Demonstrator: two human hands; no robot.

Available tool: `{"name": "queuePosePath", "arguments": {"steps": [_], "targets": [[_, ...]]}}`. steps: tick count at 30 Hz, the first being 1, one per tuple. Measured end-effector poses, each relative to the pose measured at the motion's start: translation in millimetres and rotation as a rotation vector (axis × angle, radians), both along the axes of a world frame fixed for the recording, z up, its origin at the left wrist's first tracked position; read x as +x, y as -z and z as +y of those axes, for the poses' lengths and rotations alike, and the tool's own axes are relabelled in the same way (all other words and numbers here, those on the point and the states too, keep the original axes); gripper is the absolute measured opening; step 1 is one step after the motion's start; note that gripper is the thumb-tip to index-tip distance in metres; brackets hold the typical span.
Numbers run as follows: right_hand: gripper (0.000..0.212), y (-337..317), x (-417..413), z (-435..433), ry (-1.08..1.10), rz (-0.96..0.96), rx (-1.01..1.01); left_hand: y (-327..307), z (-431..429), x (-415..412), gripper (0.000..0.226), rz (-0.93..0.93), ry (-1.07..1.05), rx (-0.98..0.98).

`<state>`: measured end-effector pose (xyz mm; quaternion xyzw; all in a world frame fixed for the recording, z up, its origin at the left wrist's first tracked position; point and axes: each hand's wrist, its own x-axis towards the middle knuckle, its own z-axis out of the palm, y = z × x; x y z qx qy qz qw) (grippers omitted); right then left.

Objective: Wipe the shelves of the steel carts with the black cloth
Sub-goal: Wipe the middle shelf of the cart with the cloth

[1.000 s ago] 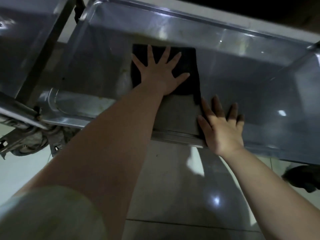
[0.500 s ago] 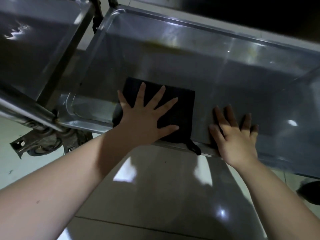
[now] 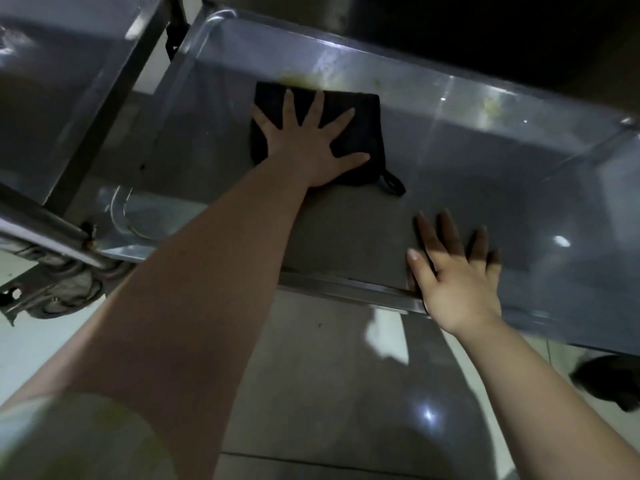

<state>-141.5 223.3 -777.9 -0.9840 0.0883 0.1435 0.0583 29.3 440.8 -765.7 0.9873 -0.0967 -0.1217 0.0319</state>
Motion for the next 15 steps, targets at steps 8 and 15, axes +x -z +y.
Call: {"name": "queuePosePath", "arguments": {"steps": [8, 15], "targets": [[0.055, 0, 1, 1, 0.003, 0.023, -0.024, 14, 51, -115, 0.086, -0.081, 0.115, -0.024], [0.059, -10, 36, 54, -0.004, -0.113, 0.077, 9, 52, -128, 0.08, -0.04, 0.042, -0.004]]}}
